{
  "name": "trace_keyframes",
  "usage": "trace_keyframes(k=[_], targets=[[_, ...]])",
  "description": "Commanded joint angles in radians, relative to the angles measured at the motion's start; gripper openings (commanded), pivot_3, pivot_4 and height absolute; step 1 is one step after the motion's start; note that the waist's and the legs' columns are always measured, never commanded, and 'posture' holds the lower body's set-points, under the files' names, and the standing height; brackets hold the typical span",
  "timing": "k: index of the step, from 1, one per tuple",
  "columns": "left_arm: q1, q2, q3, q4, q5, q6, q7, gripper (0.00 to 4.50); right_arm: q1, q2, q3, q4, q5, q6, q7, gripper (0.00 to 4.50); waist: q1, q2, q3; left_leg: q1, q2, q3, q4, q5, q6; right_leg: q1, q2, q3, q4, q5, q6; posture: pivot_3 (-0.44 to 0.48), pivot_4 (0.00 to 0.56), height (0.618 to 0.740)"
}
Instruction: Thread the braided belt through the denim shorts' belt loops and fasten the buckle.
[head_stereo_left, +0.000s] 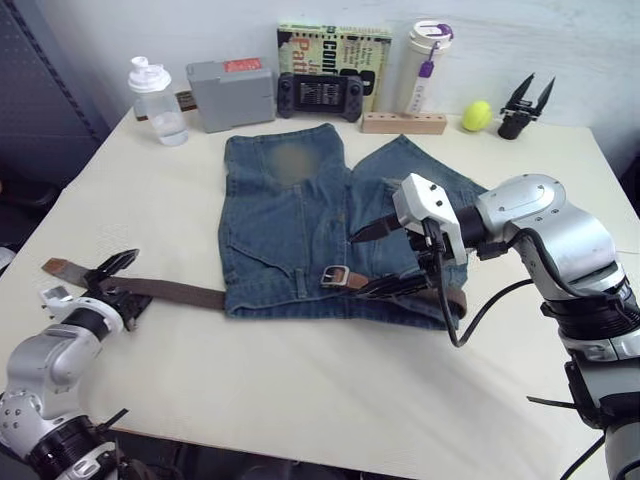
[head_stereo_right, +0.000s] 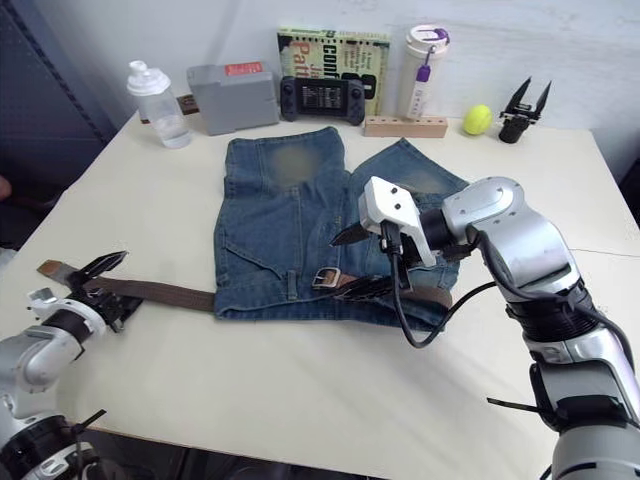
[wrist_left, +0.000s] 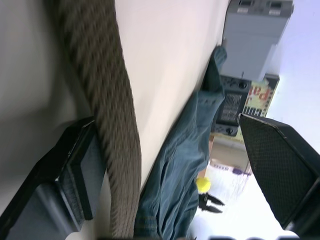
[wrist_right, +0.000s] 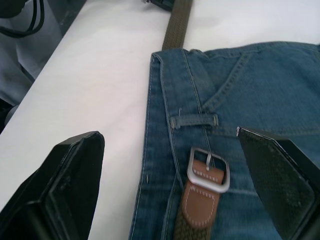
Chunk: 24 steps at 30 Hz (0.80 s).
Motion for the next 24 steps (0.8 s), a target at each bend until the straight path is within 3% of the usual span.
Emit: trace_keyframes(k=[1, 9, 16, 19, 24], targets=[[0.029, 0.055, 0.027, 0.064, 0.008, -0.053, -0.045, 4.4, -0.021, -0.019, -0.044, -0.031, 0.016, -0.008, -0.006, 4.5, -0.015, 0.0, 0.0, 0.0, 0.001, 0.001, 0.0, 0.0, 0.0, 0.0, 0.0, 0.0, 0.0, 0.0, -0.001, 0.0, 0.15, 0.701], [0.076, 0.182, 0.033, 0.174, 0.028, -0.126, -0.153, 4.4, -0.015, -0.024, -0.05, -0.037, 0.016, -0.015, -0.011, 4.5, -0.055, -0.001, 0.0, 0.0, 0.005, 0.001, -0.001, 0.0, -0.002, -0.002, 0.002, -0.001, 0.0, 0.0, -0.004, 0.0, 0.15, 0.701], [0.069, 0.278, 0.025, 0.29, 0.075, -0.141, -0.232, 4.4, -0.009, -0.027, -0.058, -0.037, 0.014, -0.026, -0.01, 4.5, -0.059, -0.001, 0.001, 0.0, 0.005, 0.002, -0.004, -0.001, -0.003, -0.004, 0.001, -0.001, -0.001, 0.0, -0.006, 0.0, 0.15, 0.701], [0.041, 0.271, 0.001, 0.307, 0.11, -0.143, -0.253, 3.61, -0.01, -0.024, -0.061, -0.038, 0.017, -0.027, -0.014, 4.5, -0.056, -0.002, 0.001, 0.0, 0.005, 0.002, -0.005, -0.001, -0.003, -0.004, 0.0, -0.001, -0.001, 0.0, -0.006, 0.0, 0.15, 0.701], [-0.011, 0.266, -0.033, 0.338, 0.149, -0.124, -0.283, 1.39, -0.011, -0.021, -0.062, -0.047, 0.02, -0.025, -0.024, 4.5, -0.049, -0.005, 0.003, -0.001, 0.005, 0.002, -0.005, -0.001, -0.003, -0.004, 0.0, -0.001, -0.003, 0.0, -0.006, 0.0, 0.15, 0.701]])
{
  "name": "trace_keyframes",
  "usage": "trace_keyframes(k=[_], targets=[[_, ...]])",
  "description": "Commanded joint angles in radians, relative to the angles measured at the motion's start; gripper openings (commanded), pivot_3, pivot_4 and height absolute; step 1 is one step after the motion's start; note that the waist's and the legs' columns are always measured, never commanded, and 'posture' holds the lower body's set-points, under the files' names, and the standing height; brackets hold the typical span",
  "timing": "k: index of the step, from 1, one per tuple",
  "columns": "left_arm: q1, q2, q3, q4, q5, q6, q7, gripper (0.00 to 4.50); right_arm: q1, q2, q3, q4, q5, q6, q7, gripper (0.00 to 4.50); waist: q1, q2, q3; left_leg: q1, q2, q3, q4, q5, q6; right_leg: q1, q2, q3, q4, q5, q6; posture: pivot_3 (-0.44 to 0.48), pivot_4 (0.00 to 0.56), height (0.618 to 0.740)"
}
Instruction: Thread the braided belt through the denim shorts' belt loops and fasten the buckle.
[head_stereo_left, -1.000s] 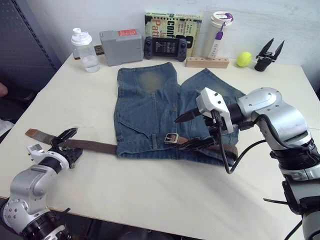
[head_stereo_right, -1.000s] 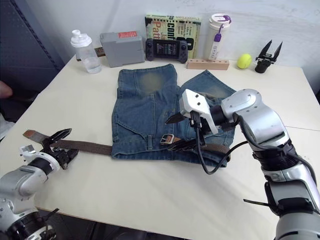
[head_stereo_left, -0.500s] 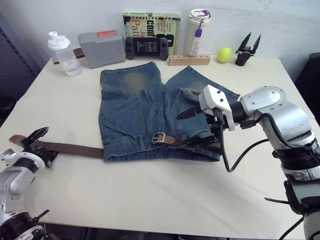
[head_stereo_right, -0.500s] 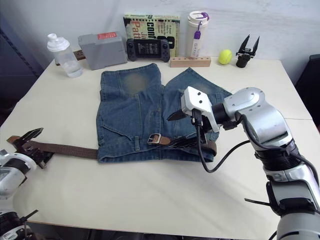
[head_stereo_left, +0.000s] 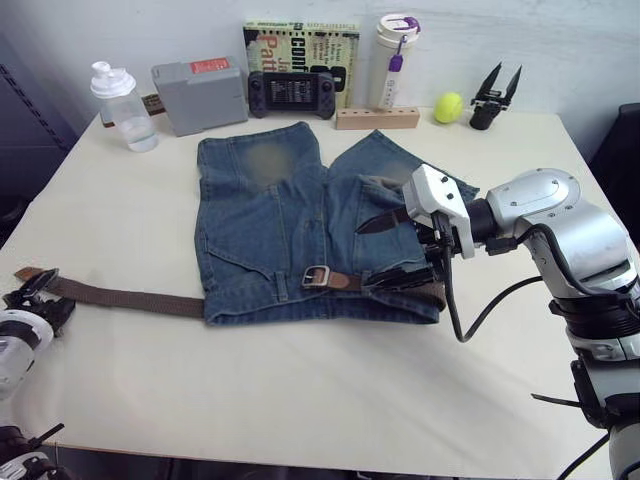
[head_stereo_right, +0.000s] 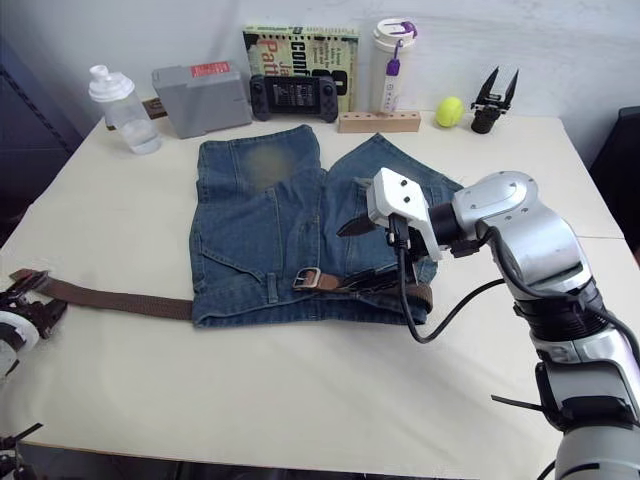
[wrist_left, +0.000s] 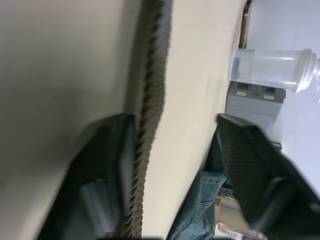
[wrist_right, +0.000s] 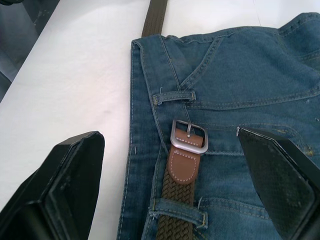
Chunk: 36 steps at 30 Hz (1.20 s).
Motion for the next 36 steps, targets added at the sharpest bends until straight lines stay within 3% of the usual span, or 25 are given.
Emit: trace_keyframes(k=[1, 3, 6, 10, 18, 21, 25, 29, 36], targets=[[-0.034, 0.008, -0.014, 0.012, 0.025, 0.018, -0.039, 0.97, -0.011, -0.004, -0.035, -0.036, 0.02, -0.007, -0.009, 4.5, 0.001, -0.002, 0.001, 0.0, 0.0, 0.0, 0.0, 0.0, 0.0, 0.0, 0.0, 0.0, 0.0, 0.0, 0.0, 0.0, 0.15, 0.701], [-0.043, 0.013, -0.014, 0.017, 0.053, 0.01, -0.068, 0.09, -0.01, -0.007, -0.037, -0.04, 0.02, -0.004, -0.015, 4.5, -0.001, -0.003, 0.001, 0.0, 0.0, 0.0, -0.001, 0.0, 0.0, 0.0, 0.0, 0.0, -0.001, 0.0, 0.0, 0.0, 0.15, 0.701], [-0.055, 0.029, -0.021, -0.009, 0.105, 0.005, -0.145, 0.09, -0.007, -0.011, -0.041, -0.049, 0.023, 0.006, -0.027, 4.5, -0.001, -0.003, 0.002, 0.0, -0.001, 0.0, -0.003, 0.0, 0.0, -0.001, 0.0, 0.0, -0.002, 0.0, 0.0, 0.0, 0.15, 0.701], [-0.058, 0.073, -0.105, -0.132, 0.27, -0.002, -0.297, 0.09, -0.001, -0.022, -0.052, -0.073, 0.037, 0.028, -0.039, 4.5, -0.002, -0.004, 0.002, -0.001, -0.001, 0.001, -0.005, 0.0, 0.0, -0.001, 0.0, -0.001, -0.005, 0.0, 0.0, 0.0, 0.15, 0.701], [-0.084, 0.228, -0.483, -0.495, 0.776, -0.131, -0.711, 0.09, 0.009, -0.033, -0.071, -0.089, 0.047, 0.043, -0.078, 4.5, -0.002, -0.005, 0.003, -0.001, -0.003, 0.003, -0.009, 0.0, 0.0, -0.002, -0.001, 0.0, -0.007, 0.0, 0.0, 0.0, 0.15, 0.701], [-0.122, 0.263, -0.598, -0.565, 0.907, -0.171, -0.827, 0.09, 0.012, -0.037, -0.075, -0.094, 0.036, 0.034, -0.095, 4.5, -0.002, -0.004, 0.004, -0.001, -0.003, 0.006, -0.012, 0.0, 0.0, -0.003, -0.001, 0.001, -0.008, 0.0, 0.0, 0.0, 0.15, 0.701], [-0.182, 0.353, -0.845, -0.648, 1.159, -0.252, -1.05, 0.09, 0.018, -0.054, -0.072, -0.103, 0.003, 0.011, -0.127, 4.5, -0.003, -0.003, 0.005, -0.002, -0.002, 0.009, -0.013, 0.0, 0.0, -0.006, 0.001, 0.001, -0.007, 0.0, 0.0, 0.0, 0.15, 0.701], [-0.242, 0.411, -1.041, -0.667, 1.368, -0.347, -1.26, 0.09, 0.038, -0.07, -0.076, -0.116, -0.036, -0.035, -0.156, 4.5, -0.004, -0.002, 0.007, -0.003, -0.001, 0.015, -0.013, 0.001, 0.001, -0.008, 0.001, -0.001, -0.006, 0.0, 0.0, 0.0, 0.15, 0.701], [-0.369, 0.367, -1.158, -0.627, 1.506, -0.392, -1.472, 0.09, 0.042, -0.049, -0.077, -0.188, -0.055, -0.072, -0.222, 4.5, -0.002, -0.002, 0.011, -0.008, 0.002, 0.017, -0.011, 0.004, 0.007, -0.013, 0.004, -0.001, -0.005, 0.0, 0.0, 0.0, 0.15, 0.701]])
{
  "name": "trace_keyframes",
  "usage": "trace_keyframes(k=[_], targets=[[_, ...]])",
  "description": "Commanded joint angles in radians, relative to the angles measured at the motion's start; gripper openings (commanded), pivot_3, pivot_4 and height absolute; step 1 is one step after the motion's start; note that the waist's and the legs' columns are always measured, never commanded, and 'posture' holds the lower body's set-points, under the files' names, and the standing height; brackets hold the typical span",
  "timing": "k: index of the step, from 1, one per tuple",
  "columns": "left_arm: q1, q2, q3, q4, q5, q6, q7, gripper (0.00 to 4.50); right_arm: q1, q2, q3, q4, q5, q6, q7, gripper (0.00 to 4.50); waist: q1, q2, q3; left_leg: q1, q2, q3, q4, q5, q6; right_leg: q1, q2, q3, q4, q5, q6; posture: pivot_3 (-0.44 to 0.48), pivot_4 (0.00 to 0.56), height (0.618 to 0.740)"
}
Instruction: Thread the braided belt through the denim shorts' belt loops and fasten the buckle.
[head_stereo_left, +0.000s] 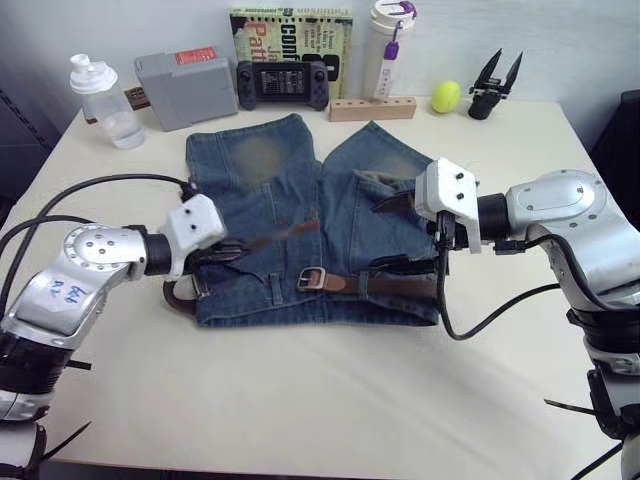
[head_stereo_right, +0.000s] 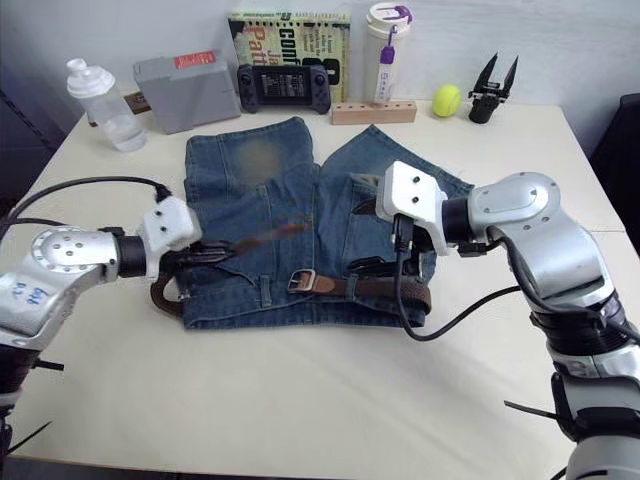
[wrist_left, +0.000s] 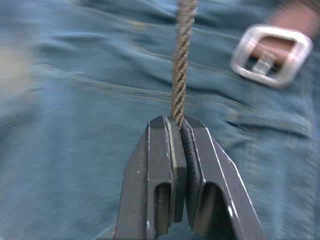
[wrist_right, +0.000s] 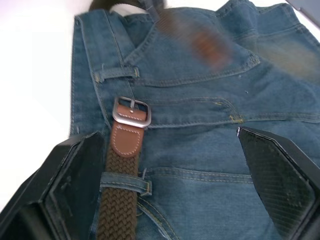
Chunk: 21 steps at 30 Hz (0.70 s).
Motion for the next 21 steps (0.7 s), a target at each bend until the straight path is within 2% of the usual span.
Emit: trace_keyframes(k=[1, 4, 7, 10, 11, 13, 16, 21], targets=[[-0.072, -0.027, -0.018, 0.005, 0.059, -0.025, -0.085, 0.09, -0.022, 0.022, -0.034, -0.097, 0.017, 0.023, -0.049, 4.5, 0.001, 0.0, 0.0, -0.001, 0.0, -0.001, 0.0, 0.0, 0.0, 0.0, 0.0, -0.001, 0.001, 0.0, 0.0, 0.0, 0.15, 0.701], [-0.108, -0.065, -0.032, 0.008, 0.086, -0.012, -0.126, 0.09, 0.013, 0.078, -0.062, -0.165, 0.111, 0.145, -0.113, 4.5, -0.001, 0.0, 0.0, -0.001, 0.001, -0.001, 0.001, 0.001, 0.001, 0.0, 0.001, -0.001, 0.001, 0.0, 0.0, 0.0, 0.15, 0.701], [-0.128, -0.096, -0.045, 0.008, 0.111, -0.006, -0.164, 0.09, 0.067, 0.104, -0.043, -0.209, 0.109, 0.246, -0.195, 4.5, 0.001, 0.0, 0.0, -0.003, 0.0, -0.004, 0.002, 0.001, 0.002, 0.001, 0.001, -0.003, 0.002, 0.0, 0.0, 0.0, 0.15, 0.701], [-0.134, -0.115, -0.072, 0.01, 0.158, -0.034, -0.204, 0.09, 0.099, 0.093, -0.033, -0.231, 0.12, 0.302, -0.213, 4.5, 0.003, 0.0, 0.0, -0.008, 0.0, -0.008, 0.008, 0.002, 0.003, 0.0, 0.001, -0.004, 0.003, 0.0, 0.0, 0.0, 0.15, 0.698], [-0.135, -0.119, -0.076, 0.012, 0.17, -0.042, -0.215, 0.09, 0.105, 0.091, -0.034, -0.236, 0.123, 0.304, -0.214, 4.5, 0.013, -0.001, 0.001, -0.009, 0.006, 0.003, 0.015, 0.0, 0.002, -0.008, 0.003, 0.006, 0.008, 0.001, -0.001, 0.0, 0.15, 0.697], [-0.138, -0.127, -0.079, 0.019, 0.19, -0.055, -0.234, 0.09, 0.117, 0.089, -0.04, -0.245, 0.131, 0.299, -0.212, 4.5, 0.026, -0.003, 0.002, -0.01, 0.025, 0.037, 0.026, -0.01, -0.002, -0.028, 0.01, 0.03, 0.016, 0.005, -0.014, 0.0, 0.15, 0.697], [-0.153, -0.147, -0.091, 0.059, 0.235, -0.084, -0.248, 0.09, 0.163, 0.069, -0.051, -0.284, 0.148, 0.277, -0.194, 4.5, 0.002, -0.003, 0.002, -0.008, 0.024, 0.033, 0.023, -0.009, 0.002, -0.022, 0.012, 0.024, 0.013, 0.011, -0.012, 0.0, 0.15, 0.697], [-0.179, -0.192, -0.103, 0.107, 0.28, -0.099, -0.261, 0.09, 0.202, 0.05, -0.025, -0.356, 0.117, 0.206, -0.201, 4.5, -0.004, -0.003, 0.002, -0.006, 0.025, 0.033, 0.023, -0.008, 0.004, -0.023, 0.012, 0.023, 0.018, 0.011, -0.012, 0.0, 0.15, 0.697]])
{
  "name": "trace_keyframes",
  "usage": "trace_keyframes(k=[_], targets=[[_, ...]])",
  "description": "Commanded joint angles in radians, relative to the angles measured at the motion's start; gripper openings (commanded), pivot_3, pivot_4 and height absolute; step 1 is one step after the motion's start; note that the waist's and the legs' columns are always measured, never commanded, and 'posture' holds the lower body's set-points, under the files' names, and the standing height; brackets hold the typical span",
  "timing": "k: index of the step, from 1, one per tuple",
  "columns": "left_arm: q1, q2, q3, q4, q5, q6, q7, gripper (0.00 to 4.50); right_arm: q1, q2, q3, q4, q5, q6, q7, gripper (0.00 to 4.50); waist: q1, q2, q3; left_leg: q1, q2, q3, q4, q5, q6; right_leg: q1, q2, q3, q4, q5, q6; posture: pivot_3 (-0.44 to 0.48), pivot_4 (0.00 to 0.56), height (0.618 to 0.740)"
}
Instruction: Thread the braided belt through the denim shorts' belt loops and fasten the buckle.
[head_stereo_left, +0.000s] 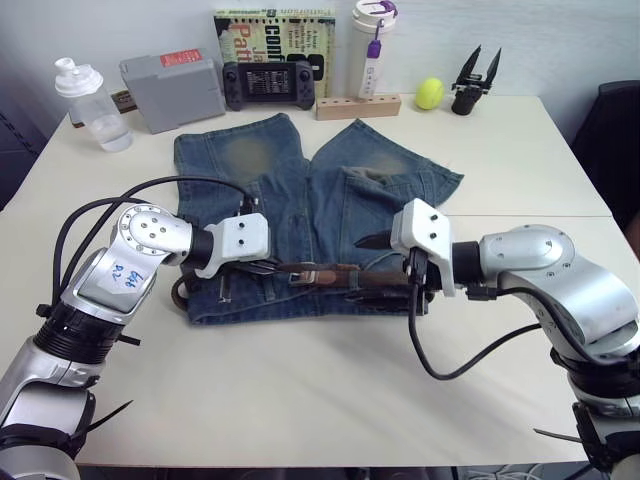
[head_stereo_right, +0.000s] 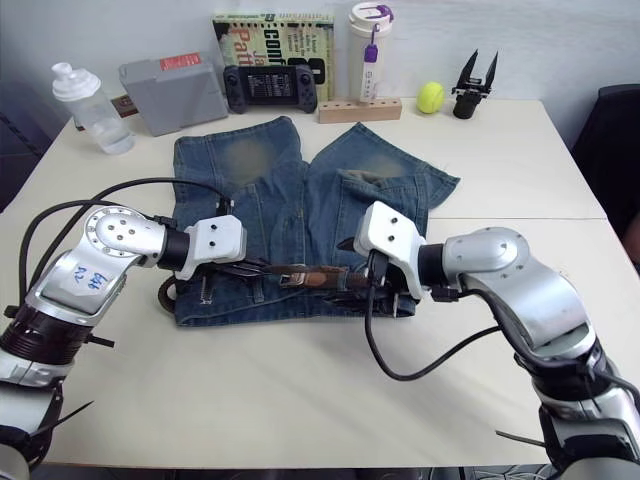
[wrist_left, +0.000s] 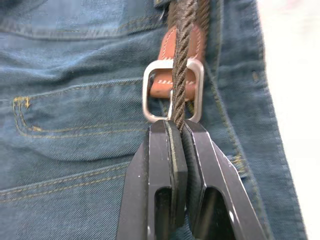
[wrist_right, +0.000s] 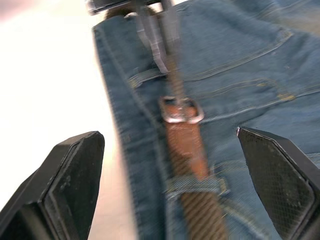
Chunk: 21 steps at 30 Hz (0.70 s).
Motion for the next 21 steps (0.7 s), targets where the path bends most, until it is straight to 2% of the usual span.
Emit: trace_keyframes(k=[1, 8, 13, 21], targets=[[-0.031, -0.03, -0.005, 0.013, 0.034, -0.024, -0.017, 0.09, -0.003, 0.003, 0.009, -0.074, -0.032, -0.08, -0.022, 4.5, 0.0, 0.0, 0.0, 0.0, 0.0, 0.0, 0.0, 0.0, 0.0, 0.0, 0.0, 0.0, 0.0, 0.0, 0.0, 0.0, 0.15, 0.697], [-0.049, -0.074, -0.004, 0.005, 0.062, -0.015, -0.039, 0.09, -0.036, 0.061, 0.114, 0.015, -0.166, -0.2, -0.073, 4.5, 0.001, 0.0, 0.0, -0.002, 0.0, 0.0, 0.004, 0.001, 0.001, 0.0, 0.0, -0.003, 0.001, 0.0, 0.0, 0.0, 0.15, 0.697], [-0.065, -0.07, 0.01, 0.012, 0.077, -0.019, -0.051, 0.09, -0.028, 0.062, 0.163, 0.113, -0.242, -0.233, -0.077, 4.5, 0.001, 0.0, 0.0, -0.002, 0.0, -0.001, 0.009, 0.0, 0.002, 0.002, 0.0, -0.003, 0.004, 0.0, 0.0, 0.0, 0.15, 0.697], [-0.066, -0.073, 0.033, 0.002, 0.079, -0.005, -0.047, 0.0, -0.041, 0.107, 0.127, 0.168, -0.218, -0.232, -0.064, 0.94, 0.002, 0.0, 0.0, -0.003, 0.0, -0.002, 0.011, 0.0, 0.003, 0.002, 0.0, -0.003, 0.007, 0.0, 0.0, 0.0, 0.15, 0.697]])
